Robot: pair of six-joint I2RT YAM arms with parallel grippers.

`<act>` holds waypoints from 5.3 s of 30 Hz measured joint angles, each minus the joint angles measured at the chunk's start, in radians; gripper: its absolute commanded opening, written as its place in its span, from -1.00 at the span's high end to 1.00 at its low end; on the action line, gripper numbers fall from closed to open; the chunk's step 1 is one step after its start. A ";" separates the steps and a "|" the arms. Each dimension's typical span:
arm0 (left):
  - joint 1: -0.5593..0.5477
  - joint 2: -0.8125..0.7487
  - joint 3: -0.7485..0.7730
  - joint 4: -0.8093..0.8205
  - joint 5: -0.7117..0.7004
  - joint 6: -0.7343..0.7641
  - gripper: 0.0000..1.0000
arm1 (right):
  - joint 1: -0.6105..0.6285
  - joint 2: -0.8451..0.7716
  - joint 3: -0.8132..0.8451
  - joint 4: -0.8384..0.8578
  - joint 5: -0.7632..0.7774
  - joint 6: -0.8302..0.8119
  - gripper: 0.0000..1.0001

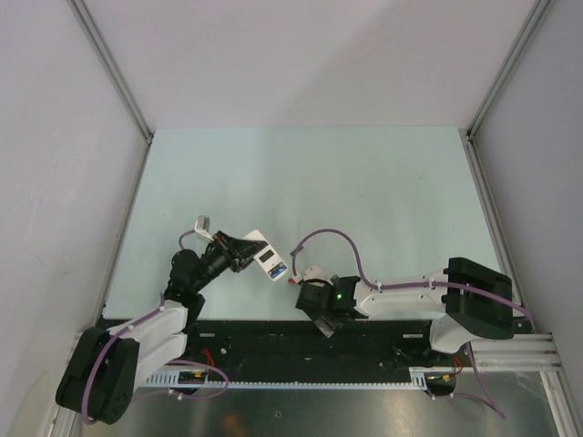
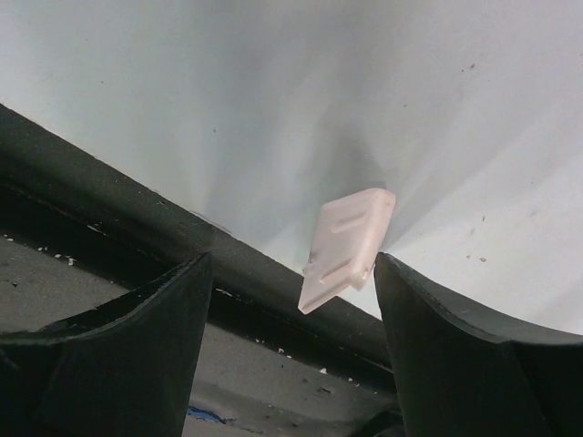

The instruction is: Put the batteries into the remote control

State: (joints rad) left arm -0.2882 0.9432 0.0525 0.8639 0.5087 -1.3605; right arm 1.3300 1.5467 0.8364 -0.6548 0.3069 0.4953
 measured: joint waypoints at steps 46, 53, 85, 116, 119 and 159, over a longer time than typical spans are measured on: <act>0.000 -0.001 0.000 -0.006 0.000 0.001 1.00 | -0.183 -0.287 -0.151 0.179 -0.183 0.012 -0.41; 0.000 -0.001 0.000 -0.006 0.000 0.001 1.00 | -0.169 -0.249 -0.151 0.209 -0.205 0.011 -0.41; 0.000 -0.001 0.000 -0.007 -0.001 0.008 1.00 | -0.242 -0.221 -0.203 0.238 -0.216 0.008 0.59; 0.000 -0.029 0.000 -0.014 0.000 0.008 1.00 | -0.534 -0.154 -0.314 0.663 -0.640 0.025 0.08; 0.000 -0.027 0.000 -0.014 0.000 0.008 1.00 | -0.547 -0.167 -0.314 0.657 -0.622 0.024 -0.03; 0.000 -0.060 0.000 -0.047 -0.018 0.005 1.00 | -0.122 -0.211 0.013 0.093 0.170 0.654 -1.00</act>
State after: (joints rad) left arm -0.2886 0.8837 0.0521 0.8173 0.4908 -1.3556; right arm 1.2079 1.3361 0.8494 -0.5613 0.4767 1.1492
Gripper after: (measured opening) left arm 0.254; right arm 0.976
